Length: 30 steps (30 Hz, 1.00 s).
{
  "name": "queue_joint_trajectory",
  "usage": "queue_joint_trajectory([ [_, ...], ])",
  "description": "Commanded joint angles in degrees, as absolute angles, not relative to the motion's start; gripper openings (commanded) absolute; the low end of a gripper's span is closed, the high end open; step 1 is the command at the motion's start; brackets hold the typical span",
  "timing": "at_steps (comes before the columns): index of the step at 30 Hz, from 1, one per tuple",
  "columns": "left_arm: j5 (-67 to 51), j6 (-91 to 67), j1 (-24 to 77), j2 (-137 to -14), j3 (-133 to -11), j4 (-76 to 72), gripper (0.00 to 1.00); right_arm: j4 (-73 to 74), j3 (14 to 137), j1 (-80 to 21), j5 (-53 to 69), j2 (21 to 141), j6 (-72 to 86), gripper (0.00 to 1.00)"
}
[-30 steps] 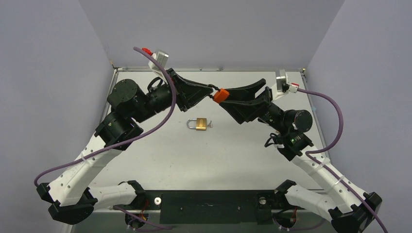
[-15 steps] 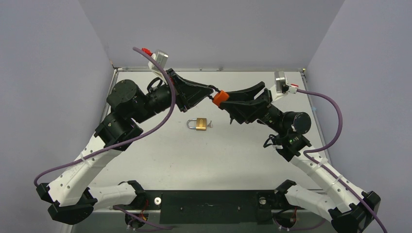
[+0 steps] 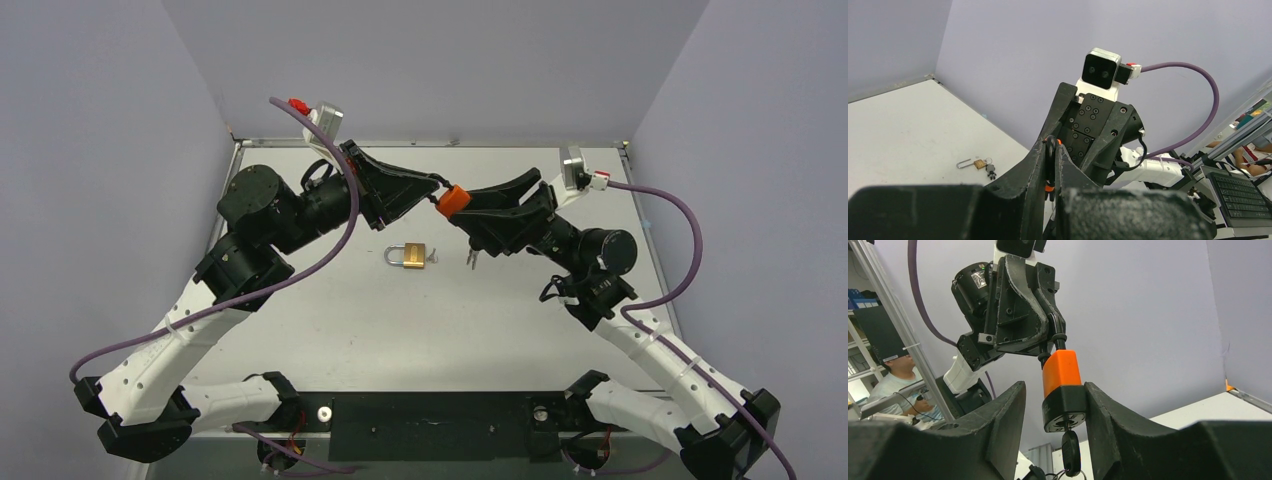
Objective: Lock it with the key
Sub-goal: Lock the lock.
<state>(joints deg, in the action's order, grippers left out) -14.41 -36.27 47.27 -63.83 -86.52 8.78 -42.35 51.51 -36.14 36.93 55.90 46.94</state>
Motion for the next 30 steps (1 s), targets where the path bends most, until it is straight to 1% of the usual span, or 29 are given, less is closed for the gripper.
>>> queue_joint_trajectory([
  [1, -12.28, -36.76, 47.63, -62.71, -88.06, 1.26, 0.0, -43.2, 52.16, -36.76, 39.08, 56.1, 45.85, 0.42],
  [5, -12.22, -36.63, 47.8, -62.92, -88.19, 1.26, 0.0, -42.38, 52.16, -36.78, 39.04, 55.91, 45.38, 0.42],
  [9, -12.14, -36.36, 47.81, -62.81, -88.11, 1.48, 0.0, -41.81, 52.03, -36.67, 38.79, 55.22, 45.18, 0.33],
  [11, -12.1, -36.28, 47.81, -62.69, -87.98, 1.28, 0.0, -41.35, 52.03, -36.59, 38.5, 54.77, 45.15, 0.26],
  [12, -12.43, -36.12, 47.81, -62.59, -87.8, 1.61, 0.0, -41.19, 52.08, -36.5, 38.37, 54.63, 45.21, 0.18],
  [13, -12.86, -36.03, 47.81, -62.49, -87.72, 1.83, 0.0, -41.12, 52.26, -36.53, 38.39, 54.31, 45.4, 0.14],
  [14, -13.2, -35.88, 47.81, -62.4, -87.39, 1.97, 0.0, -41.06, 52.37, -36.5, 38.51, 54.14, 45.6, 0.06],
  [15, -13.74, -35.65, 47.81, -62.03, -87.2, 2.18, 0.0, -41.05, 52.66, -36.48, 38.64, 53.96, 46.01, 0.02],
  [16, -13.99, -35.49, 47.81, -61.86, -86.66, 2.23, 0.01, -40.98, 52.83, -36.48, 39.08, 53.79, 46.25, 0.0],
  [17, -14.53, -35.06, 47.81, -61.34, -86.35, 2.58, 0.03, -40.93, 53.13, -36.5, 39.52, 53.55, 46.7, 0.0],
  [18, -14.87, -34.76, 47.9, -60.99, -85.73, 2.74, 0.09, -40.73, 53.2, -36.49, 39.71, 53.18, 47.03, 0.0],
  [19, -15.34, -34.2, 47.86, -60.4, -85.53, 3.34, 0.12, -40.49, 53.36, -36.48, 40.12, 53.0, 47.11, 0.0],
  [20, -15.62, -33.93, 47.82, -60.13, -85.39, 4.07, 0.16, -39.83, 53.48, -36.52, 40.36, 52.78, 47.11, 0.0],
  [22, -16.76, -32.89, 47.81, -59.59, -85.75, 6.24, 0.22, -38.4, 53.95, -36.49, 41.26, 52.23, 46.88, 0.0],
  [25, -17.99, -31.42, 47.81, -58.98, -86.86, 9.01, 0.25, -36.9, 54.5, -36.55, 42.87, 51.92, 46.73, 0.0],
  [30, -20.81, -30.72, 47.81, -59.79, -88.9, 13.32, 0.27, -35.4, 54.66, -36.64, 44.24, 50.96, 46.47, 0.0],
])
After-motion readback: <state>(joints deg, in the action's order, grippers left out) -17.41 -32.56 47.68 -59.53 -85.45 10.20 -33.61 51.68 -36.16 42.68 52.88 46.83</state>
